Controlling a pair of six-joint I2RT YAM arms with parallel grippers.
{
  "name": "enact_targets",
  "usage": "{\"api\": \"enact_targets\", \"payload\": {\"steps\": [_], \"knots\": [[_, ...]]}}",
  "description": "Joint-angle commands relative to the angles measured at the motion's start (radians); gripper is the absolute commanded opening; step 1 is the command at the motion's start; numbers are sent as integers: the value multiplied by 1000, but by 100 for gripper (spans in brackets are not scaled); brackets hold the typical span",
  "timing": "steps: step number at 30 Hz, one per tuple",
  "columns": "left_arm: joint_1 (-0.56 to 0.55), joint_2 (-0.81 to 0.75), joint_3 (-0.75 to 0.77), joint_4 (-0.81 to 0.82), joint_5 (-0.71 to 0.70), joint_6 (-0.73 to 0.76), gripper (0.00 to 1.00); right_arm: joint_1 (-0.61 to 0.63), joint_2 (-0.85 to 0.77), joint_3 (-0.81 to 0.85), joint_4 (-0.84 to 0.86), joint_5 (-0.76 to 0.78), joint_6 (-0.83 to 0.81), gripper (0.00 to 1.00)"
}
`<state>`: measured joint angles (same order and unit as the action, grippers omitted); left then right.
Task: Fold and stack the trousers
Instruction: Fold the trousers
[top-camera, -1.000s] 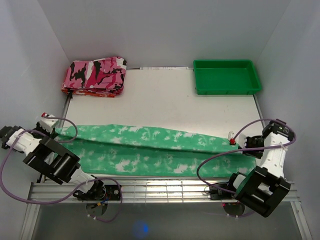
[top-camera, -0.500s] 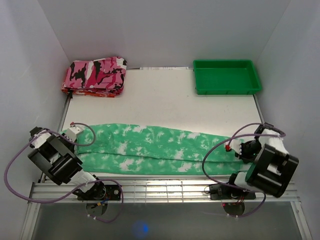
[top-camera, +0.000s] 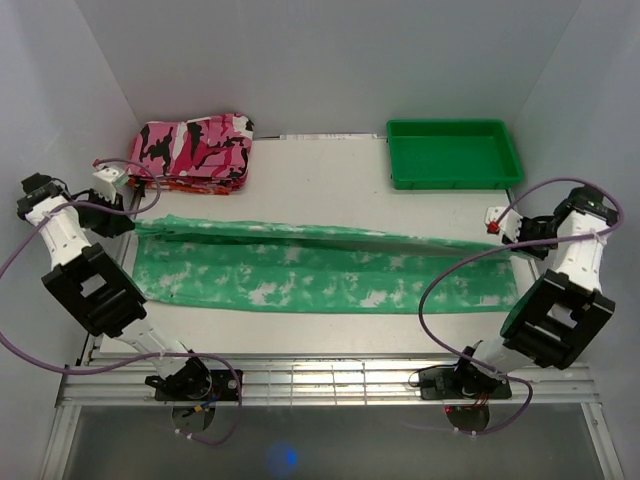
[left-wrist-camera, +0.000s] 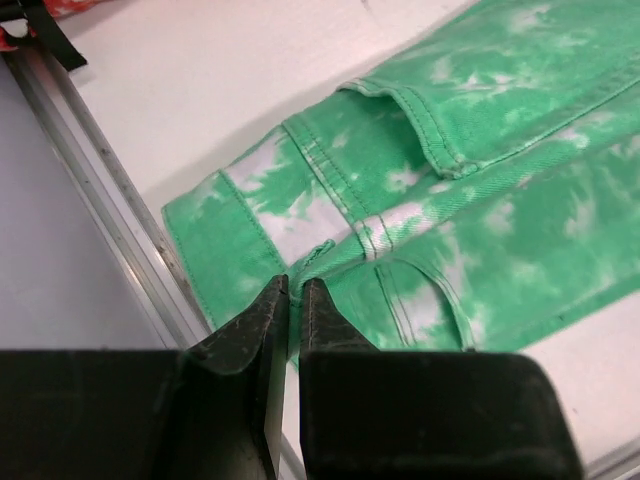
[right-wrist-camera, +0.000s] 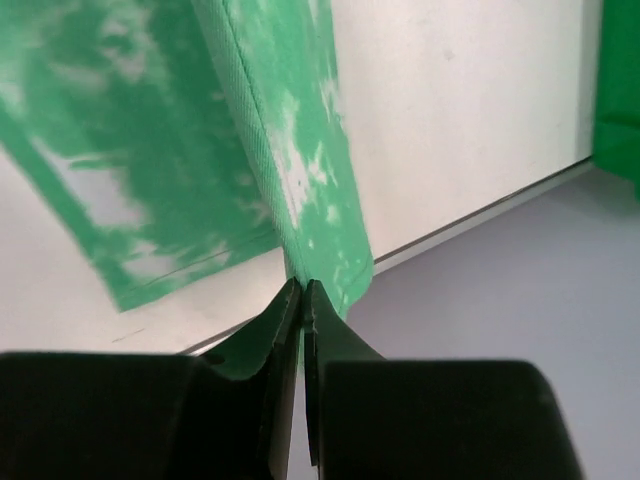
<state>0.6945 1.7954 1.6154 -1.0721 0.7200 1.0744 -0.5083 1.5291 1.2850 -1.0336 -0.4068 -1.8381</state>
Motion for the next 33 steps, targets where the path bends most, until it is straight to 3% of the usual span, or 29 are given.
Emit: {"api": "enact_targets", "payload": {"steps": [1,6,10,12,20,24,27,30,33], "knots": [[152,-97,-53,-63,-50,214,0,-156,-136,-111,-27,123,-232,8],[194,-169,-398,-59,-158,380,0,-165,-188,-390,143,201,-291,8],[183,-171,-637,177,-298,386,0,-154,-182,-513,251,255,-309,8],[160,-127,-678,253,-350,316,0,-138,-172,-561,299,292,-294,8],[142,-25,-609,342,-413,180,0,-69,-107,-509,340,309,-167,8],[134,-11,-510,313,-357,144,0,-53,-60,-423,317,293,-121,8],[131,-14,-339,184,-291,139,0,-50,-37,-310,246,270,-93,8],[134,-7,-208,-52,-243,221,0,-52,-24,-248,195,263,-85,8],[152,-65,-219,-143,-301,375,0,-52,-47,-263,182,260,-108,8]]}}
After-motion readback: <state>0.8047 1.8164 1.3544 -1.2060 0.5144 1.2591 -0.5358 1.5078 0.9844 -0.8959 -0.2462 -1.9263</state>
